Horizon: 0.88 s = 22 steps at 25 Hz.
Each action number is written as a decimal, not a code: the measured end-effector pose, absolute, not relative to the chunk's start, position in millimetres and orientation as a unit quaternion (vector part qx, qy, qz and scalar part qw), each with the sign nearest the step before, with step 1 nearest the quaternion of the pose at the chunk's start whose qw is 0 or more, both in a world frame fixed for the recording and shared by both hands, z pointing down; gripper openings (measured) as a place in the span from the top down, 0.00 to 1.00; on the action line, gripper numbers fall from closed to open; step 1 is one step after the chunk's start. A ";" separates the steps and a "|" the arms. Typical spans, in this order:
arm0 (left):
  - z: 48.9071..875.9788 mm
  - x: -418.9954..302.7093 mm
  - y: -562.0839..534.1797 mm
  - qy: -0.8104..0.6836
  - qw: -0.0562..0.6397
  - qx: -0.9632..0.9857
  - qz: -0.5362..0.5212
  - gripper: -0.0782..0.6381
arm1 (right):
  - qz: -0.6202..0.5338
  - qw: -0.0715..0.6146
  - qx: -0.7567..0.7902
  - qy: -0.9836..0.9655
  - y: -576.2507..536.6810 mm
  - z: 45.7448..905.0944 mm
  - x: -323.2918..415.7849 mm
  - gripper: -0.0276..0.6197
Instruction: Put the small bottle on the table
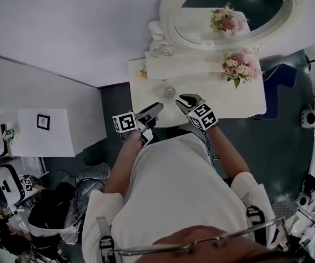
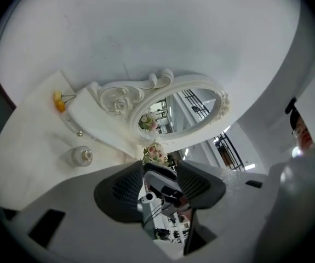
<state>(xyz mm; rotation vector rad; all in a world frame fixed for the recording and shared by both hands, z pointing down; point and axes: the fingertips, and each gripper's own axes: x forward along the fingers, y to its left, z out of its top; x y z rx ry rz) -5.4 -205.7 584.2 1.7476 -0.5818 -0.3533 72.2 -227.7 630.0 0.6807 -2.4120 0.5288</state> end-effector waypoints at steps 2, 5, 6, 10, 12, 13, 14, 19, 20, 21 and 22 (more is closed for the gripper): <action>573.5 -9.0 -199.3 -0.251 0.566 0.774 -0.133 0.65 | 0.194 0.279 0.271 -0.900 -218.8 616.0 71.9 0.81; 563.8 -15.3 -186.5 -0.254 0.529 0.802 -0.112 0.73 | 0.189 0.269 0.295 -0.897 -203.0 599.3 69.5 0.83; 561.5 -17.5 -182.4 -0.256 0.514 0.812 -0.104 0.75 | 0.187 0.266 0.300 -0.897 -197.3 596.0 67.8 0.85; 566.2 -20.3 -164.8 -0.275 0.432 0.858 -0.031 0.82 | 0.180 0.265 0.311 -0.895 -170.3 592.0 65.3 0.92; 569.2 -19.7 -153.4 -0.279 0.401 0.873 -0.005 0.85 | 0.176 0.259 0.323 -0.893 -155.6 585.2 67.3 0.93; 568.4 -20.0 -149.0 -0.280 0.389 0.878 0.000 0.87 | 0.171 0.254 0.329 -0.893 -149.2 580.5 68.2 0.93; 566.9 -20.7 -145.3 -0.282 0.378 0.882 0.003 0.88 | 0.165 0.250 0.334 -0.894 -143.2 576.4 69.4 0.93; 561.7 -22.4 -122.0 -0.285 0.349 0.893 0.009 0.89 | 0.158 0.240 0.365 -0.886 -114.9 571.7 84.8 0.95; 559.1 -23.3 -117.1 -0.285 0.343 0.895 0.011 0.89 | 0.156 0.233 0.371 -0.885 -110.4 566.8 86.6 0.95; 555.6 -24.2 -112.1 -0.286 0.335 0.898 0.015 0.89 | 0.153 0.225 0.375 -0.886 -106.3 560.2 87.8 0.95; 551.3 -24.7 -107.6 -0.288 0.325 0.901 0.017 0.89 | 0.146 0.218 0.379 -0.888 -103.1 552.9 89.0 0.95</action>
